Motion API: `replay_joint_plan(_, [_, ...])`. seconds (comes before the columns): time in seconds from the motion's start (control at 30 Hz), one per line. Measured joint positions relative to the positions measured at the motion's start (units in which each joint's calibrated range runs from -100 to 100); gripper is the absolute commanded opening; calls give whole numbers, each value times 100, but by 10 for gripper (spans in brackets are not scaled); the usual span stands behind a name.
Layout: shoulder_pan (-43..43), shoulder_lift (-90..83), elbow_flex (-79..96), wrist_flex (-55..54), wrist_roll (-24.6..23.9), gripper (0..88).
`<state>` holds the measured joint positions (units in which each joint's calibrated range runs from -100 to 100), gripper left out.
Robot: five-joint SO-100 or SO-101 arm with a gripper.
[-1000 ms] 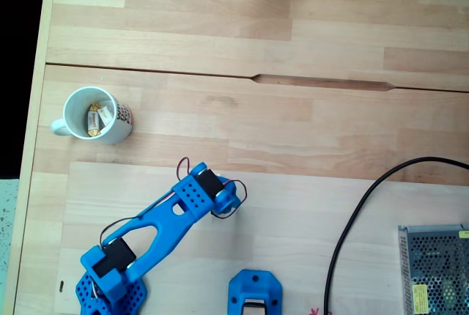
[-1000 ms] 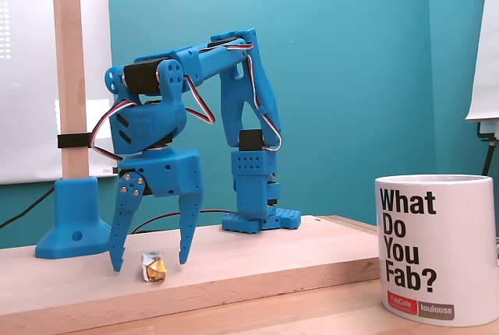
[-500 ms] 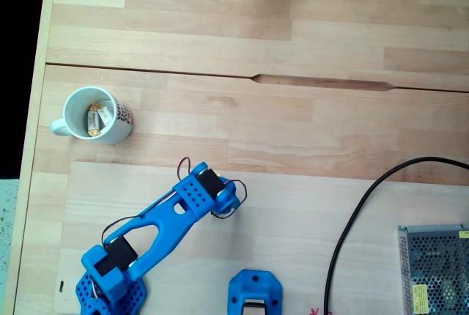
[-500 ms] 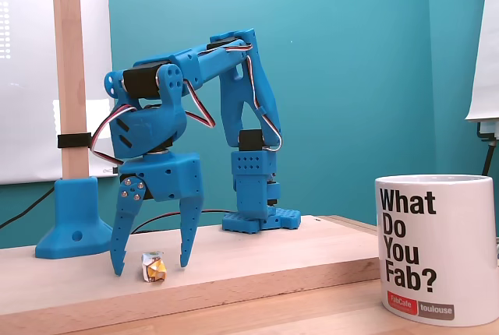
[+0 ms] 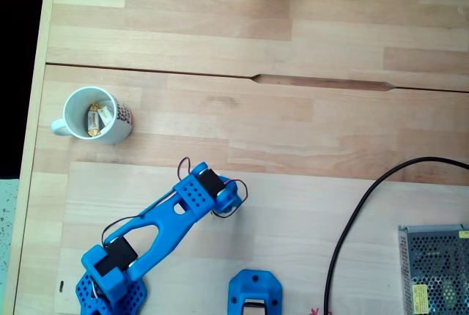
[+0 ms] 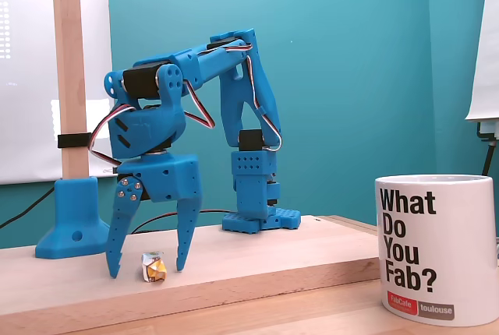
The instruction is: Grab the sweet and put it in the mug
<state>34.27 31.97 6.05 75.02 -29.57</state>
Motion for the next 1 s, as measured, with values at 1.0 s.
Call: replay_joint_plan(1.0, [-89, 0, -45, -106, 10, 64])
